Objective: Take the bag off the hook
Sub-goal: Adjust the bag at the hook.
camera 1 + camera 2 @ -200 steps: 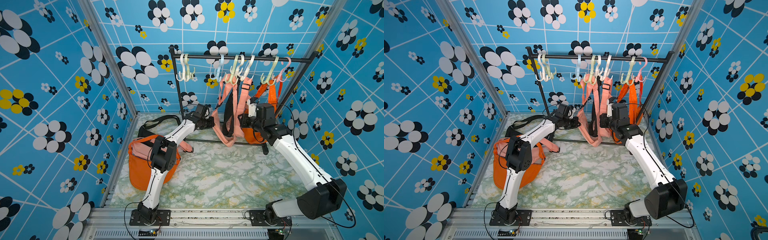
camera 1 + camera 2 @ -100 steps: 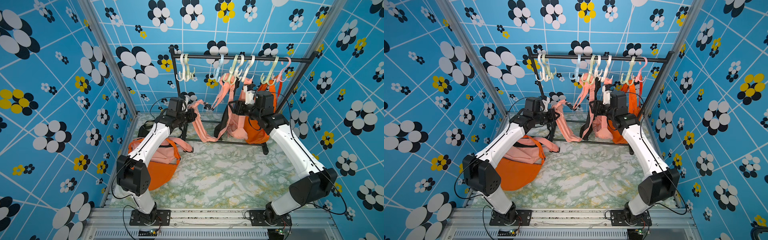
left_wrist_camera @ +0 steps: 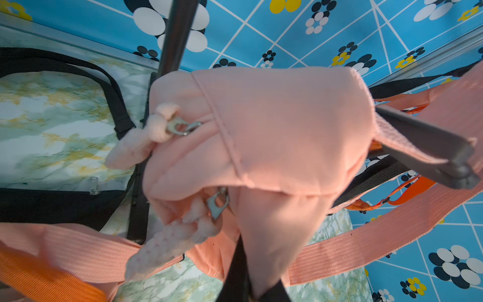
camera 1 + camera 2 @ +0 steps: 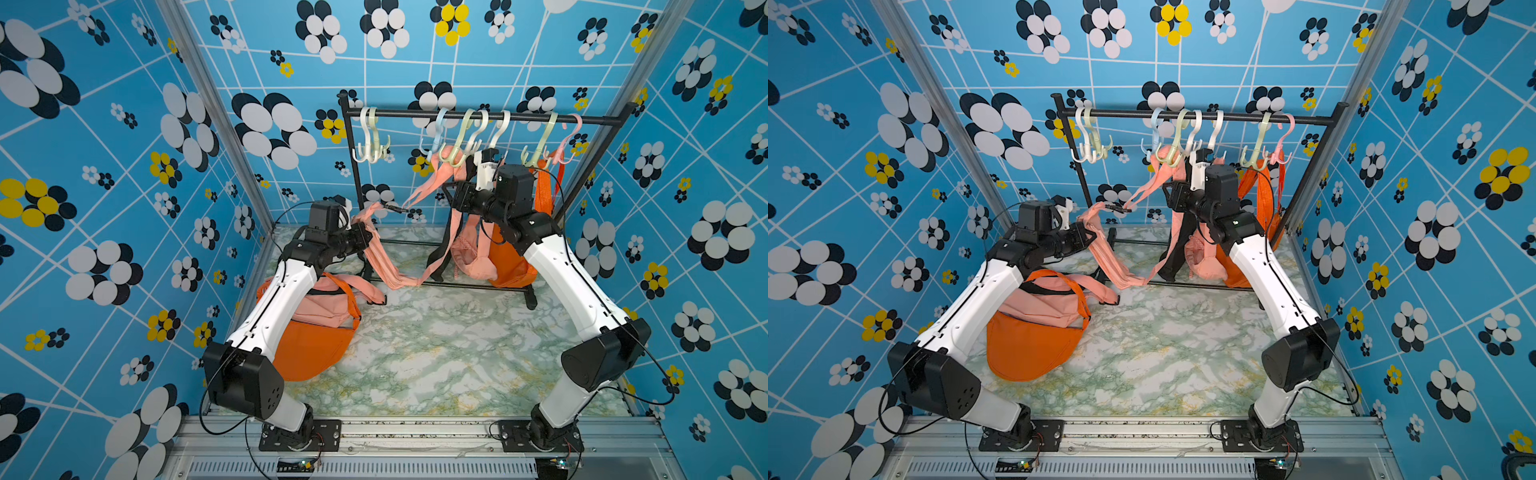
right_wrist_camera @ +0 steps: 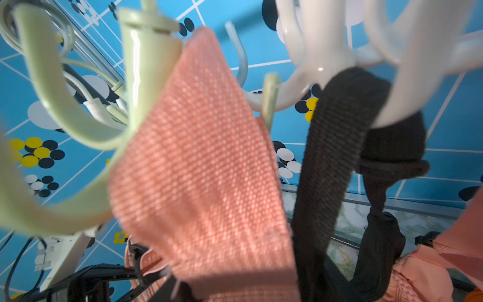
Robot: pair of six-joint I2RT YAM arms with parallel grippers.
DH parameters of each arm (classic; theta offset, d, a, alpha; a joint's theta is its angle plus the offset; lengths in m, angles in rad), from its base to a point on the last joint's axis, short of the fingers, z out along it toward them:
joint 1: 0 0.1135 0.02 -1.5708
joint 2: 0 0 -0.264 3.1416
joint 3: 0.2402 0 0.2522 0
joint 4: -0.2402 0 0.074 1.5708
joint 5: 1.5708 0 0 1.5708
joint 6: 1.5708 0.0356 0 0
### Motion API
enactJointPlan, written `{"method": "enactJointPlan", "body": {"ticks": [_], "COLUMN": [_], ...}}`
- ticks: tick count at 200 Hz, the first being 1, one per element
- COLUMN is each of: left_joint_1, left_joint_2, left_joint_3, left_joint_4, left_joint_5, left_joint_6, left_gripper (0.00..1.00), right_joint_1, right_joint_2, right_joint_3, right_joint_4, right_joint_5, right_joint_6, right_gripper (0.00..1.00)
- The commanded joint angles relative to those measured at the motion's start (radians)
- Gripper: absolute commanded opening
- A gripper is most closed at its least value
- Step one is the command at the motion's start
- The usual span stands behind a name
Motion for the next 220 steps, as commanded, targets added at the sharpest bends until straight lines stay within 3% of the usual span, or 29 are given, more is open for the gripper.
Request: {"method": "enactJointPlan", "body": {"ticks": [1, 48, 77, 92, 102, 113, 129, 133, 135, 220], "left_joint_1": [0.030, 0.053, 0.047, 0.034, 0.023, 0.007, -0.018, -0.023, -0.026, -0.093], "left_joint_2": [-0.073, -0.089, -0.060, -0.035, -0.014, 0.006, 0.038, 0.044, 0.047, 0.112], "left_joint_3": [-0.021, -0.016, 0.005, 0.020, 0.033, 0.052, 0.085, 0.094, 0.099, 0.240], "left_joint_4": [-0.029, -0.047, -0.031, -0.026, -0.024, -0.023, -0.025, -0.027, -0.028, -0.005], "left_joint_5": [0.006, 0.010, 0.039, 0.053, 0.065, 0.079, 0.095, 0.097, 0.098, 0.148], "left_joint_6": [0.007, 0.013, -0.002, -0.007, -0.009, -0.009, -0.004, -0.003, -0.001, 0.022], "left_gripper": [0.00, 0.00, 0.01, 0.06, 0.24, 0.55, 0.84, 0.98, 1.00, 0.99], "right_joint_1": [0.003, 0.002, 0.003, 0.003, 0.003, 0.004, 0.009, 0.011, 0.012, 0.057], "right_joint_2": [-0.014, -0.067, -0.097, -0.115, -0.131, -0.148, -0.171, -0.176, -0.177, -0.242], "right_joint_3": [0.033, 0.031, 0.025, 0.014, 0.005, -0.005, -0.017, -0.018, -0.020, -0.055], "right_joint_4": [0.020, 0.008, -0.004, -0.004, -0.004, 0.001, 0.002, 0.003, 0.002, 0.007], "right_joint_5": [0.074, 0.097, 0.085, 0.080, 0.079, 0.076, 0.063, 0.059, 0.057, 0.027], "right_joint_6": [0.005, -0.022, -0.017, -0.014, -0.012, -0.009, -0.002, -0.001, -0.001, -0.001], "right_gripper": [0.38, 0.14, 0.07, 0.05, 0.03, 0.00, 0.00, 0.00, 0.00, 0.00]}}
